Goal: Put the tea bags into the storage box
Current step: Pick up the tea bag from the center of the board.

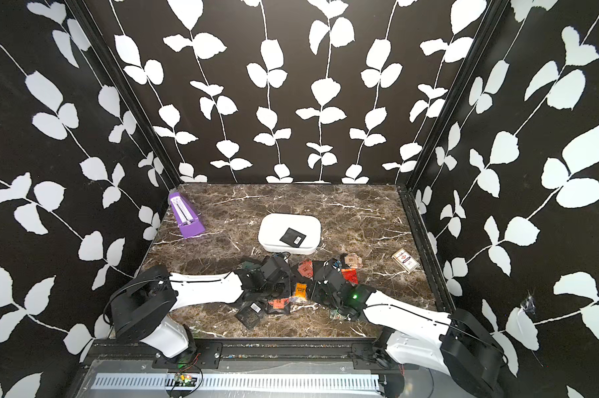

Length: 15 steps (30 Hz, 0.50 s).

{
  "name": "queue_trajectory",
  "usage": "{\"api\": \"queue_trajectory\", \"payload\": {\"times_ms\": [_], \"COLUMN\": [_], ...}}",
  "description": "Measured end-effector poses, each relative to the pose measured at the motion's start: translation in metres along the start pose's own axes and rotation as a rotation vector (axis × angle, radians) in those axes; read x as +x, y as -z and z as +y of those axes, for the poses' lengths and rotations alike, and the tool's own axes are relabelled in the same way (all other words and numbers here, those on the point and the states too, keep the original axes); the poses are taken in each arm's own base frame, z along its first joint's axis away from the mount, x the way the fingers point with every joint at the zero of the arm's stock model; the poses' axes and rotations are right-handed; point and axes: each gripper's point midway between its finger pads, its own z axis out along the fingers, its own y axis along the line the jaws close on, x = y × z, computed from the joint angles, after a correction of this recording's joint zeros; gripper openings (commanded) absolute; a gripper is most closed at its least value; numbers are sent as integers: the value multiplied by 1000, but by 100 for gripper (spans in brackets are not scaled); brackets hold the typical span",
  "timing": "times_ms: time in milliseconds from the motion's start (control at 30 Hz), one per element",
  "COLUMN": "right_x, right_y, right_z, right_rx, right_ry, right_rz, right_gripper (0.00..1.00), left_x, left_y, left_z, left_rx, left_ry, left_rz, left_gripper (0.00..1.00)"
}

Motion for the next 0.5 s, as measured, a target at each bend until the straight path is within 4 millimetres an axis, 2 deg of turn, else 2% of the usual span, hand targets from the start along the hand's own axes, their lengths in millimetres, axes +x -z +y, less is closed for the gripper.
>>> {"api": "queue_trajectory", "payload": {"times_ms": [267,500], "right_x": [12,15], "right_y": [-14,-19], "right_z": [-10,-11], "right_rx": [31,33], "right_ry": [-16,-17], "right_rz": [24,28], "right_gripper": [44,45], "left_x": [4,13], "left_y": [-6,-10], "left_z": [3,8], "left_rx": [2,-10], "left_ry": [5,0], "left_rz": [9,25], "left_gripper": [0,0]}}
